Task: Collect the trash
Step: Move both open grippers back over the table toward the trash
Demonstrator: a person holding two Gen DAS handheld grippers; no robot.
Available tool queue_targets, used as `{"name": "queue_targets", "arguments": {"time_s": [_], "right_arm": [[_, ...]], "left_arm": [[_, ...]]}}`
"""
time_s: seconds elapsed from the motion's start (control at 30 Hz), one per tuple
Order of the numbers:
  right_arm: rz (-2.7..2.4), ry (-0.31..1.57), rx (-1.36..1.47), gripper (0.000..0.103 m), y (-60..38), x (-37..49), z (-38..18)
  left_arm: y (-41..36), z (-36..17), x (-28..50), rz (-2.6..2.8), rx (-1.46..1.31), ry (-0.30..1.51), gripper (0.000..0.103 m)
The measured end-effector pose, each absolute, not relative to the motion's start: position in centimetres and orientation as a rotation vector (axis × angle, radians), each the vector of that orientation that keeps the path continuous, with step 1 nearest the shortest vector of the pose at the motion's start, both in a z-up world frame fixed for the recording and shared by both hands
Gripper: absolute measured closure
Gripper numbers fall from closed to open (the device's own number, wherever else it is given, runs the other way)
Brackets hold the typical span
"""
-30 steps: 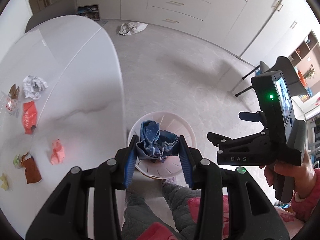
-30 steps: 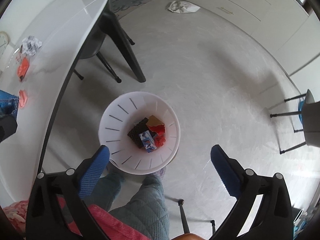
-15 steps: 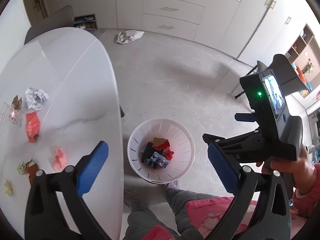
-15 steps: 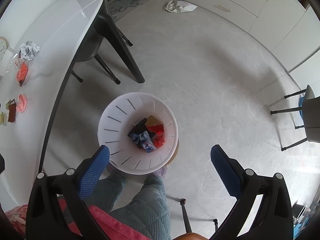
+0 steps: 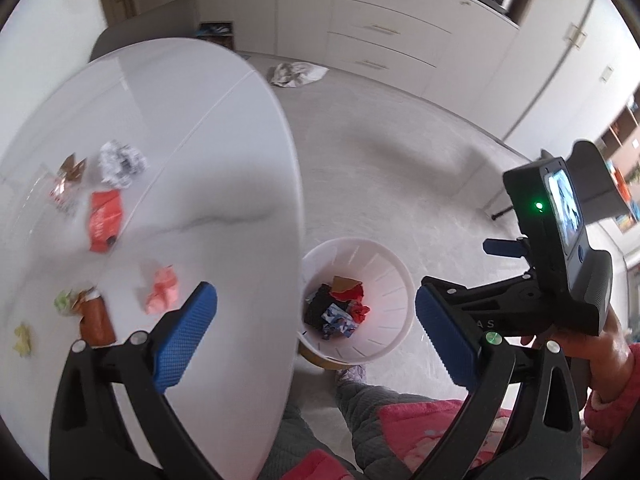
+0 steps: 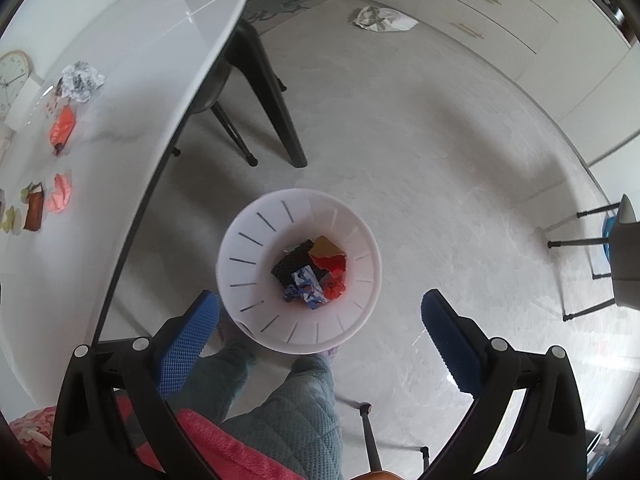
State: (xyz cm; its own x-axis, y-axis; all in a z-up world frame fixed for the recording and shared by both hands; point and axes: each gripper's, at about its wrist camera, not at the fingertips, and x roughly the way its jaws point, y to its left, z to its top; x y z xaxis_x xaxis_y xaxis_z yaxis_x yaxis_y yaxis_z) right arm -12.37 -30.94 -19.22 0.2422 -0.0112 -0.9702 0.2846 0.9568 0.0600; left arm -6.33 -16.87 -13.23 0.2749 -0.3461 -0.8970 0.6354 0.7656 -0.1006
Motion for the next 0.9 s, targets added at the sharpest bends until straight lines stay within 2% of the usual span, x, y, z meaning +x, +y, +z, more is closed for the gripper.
{"name": "queue_targets", "arguments": {"time_s": [0.9], "right_arm": [[0.218,1.238,0.005,0.003,-12.1,-0.1,-17.1]], "left_arm": [[4.0,-13.8,-2.0,-0.181,0.019,1.154,0.008]]}}
